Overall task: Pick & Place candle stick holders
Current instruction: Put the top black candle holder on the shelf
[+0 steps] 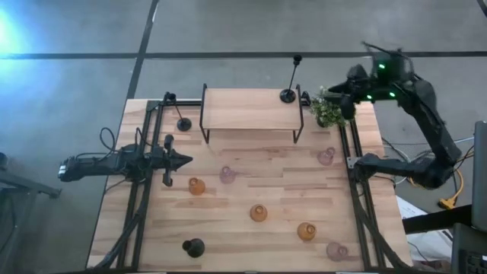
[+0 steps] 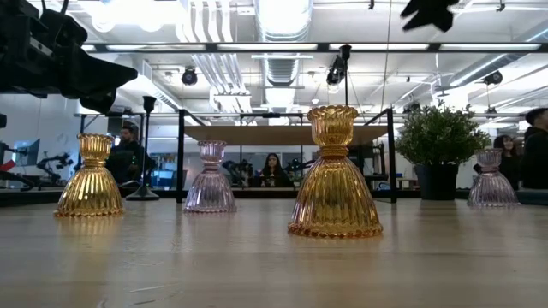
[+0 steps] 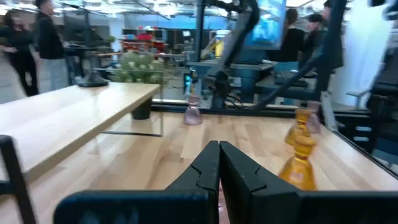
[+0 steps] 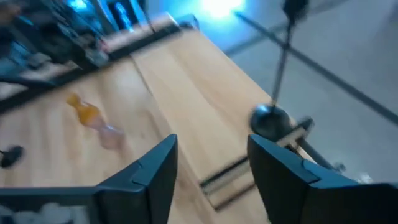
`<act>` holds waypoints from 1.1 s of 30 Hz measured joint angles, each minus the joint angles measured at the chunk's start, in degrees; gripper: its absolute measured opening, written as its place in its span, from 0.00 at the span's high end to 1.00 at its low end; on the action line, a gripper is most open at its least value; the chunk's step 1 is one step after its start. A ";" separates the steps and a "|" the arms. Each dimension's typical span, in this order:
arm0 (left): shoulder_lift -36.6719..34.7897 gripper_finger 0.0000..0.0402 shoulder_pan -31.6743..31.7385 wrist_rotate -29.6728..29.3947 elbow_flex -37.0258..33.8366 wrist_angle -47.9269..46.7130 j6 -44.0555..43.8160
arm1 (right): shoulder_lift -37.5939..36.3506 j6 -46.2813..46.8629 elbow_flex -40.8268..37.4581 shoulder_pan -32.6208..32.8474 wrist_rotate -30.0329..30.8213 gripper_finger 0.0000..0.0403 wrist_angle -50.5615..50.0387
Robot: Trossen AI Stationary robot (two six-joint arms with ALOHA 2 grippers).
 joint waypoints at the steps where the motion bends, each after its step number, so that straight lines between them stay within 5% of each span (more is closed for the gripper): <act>1: -0.01 0.97 0.01 -1.13 0.00 0.38 -0.01 | -1.51 1.11 -0.38 0.48 -0.28 0.57 0.78; 8: -0.01 0.97 0.00 -4.85 0.00 1.20 -0.31 | -11.02 7.42 -6.68 5.75 -0.61 0.70 3.60; 14: -0.02 0.97 0.02 -5.64 0.00 1.37 -0.39 | -21.44 14.23 -20.73 9.62 -0.60 0.82 15.96; 21: 0.00 0.97 0.02 -6.16 0.00 4.66 -0.56 | -31.27 12.03 -34.30 10.38 -0.37 0.97 26.97; 33: 0.00 0.97 0.02 -12.59 0.00 4.75 -1.01 | -38.12 9.79 -43.75 10.36 0.23 0.98 28.09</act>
